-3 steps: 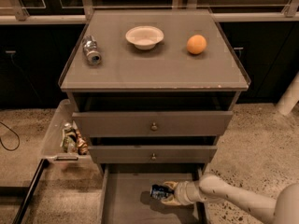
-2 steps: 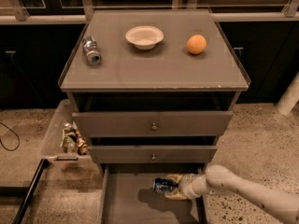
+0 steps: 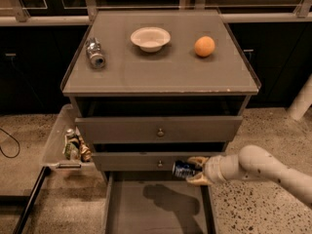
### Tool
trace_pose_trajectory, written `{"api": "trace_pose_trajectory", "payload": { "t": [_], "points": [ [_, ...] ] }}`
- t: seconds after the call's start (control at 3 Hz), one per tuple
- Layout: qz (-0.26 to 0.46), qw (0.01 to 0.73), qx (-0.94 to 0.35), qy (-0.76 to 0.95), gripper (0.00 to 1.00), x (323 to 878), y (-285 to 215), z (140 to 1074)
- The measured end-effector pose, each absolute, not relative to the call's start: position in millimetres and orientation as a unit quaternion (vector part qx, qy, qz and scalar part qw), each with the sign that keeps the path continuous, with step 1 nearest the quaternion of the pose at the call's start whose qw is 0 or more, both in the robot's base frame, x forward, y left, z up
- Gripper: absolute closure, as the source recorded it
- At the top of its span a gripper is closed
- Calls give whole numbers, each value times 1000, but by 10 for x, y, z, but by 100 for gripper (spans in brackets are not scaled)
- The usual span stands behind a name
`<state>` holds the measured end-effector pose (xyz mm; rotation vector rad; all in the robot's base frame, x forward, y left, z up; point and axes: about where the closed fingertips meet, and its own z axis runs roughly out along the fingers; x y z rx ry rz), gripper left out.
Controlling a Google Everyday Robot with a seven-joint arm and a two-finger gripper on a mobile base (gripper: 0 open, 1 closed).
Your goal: Pick pepsi can from bottom drawer and place on counter
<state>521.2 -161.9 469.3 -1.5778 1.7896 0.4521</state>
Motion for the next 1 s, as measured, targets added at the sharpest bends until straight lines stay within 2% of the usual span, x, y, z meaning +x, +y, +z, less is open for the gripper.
{"api": "trace_pose_trajectory", "payload": {
  "t": [1.0],
  "points": [
    [147, 357, -621, 682, 100, 5235, -1660, 5170]
  ]
}}
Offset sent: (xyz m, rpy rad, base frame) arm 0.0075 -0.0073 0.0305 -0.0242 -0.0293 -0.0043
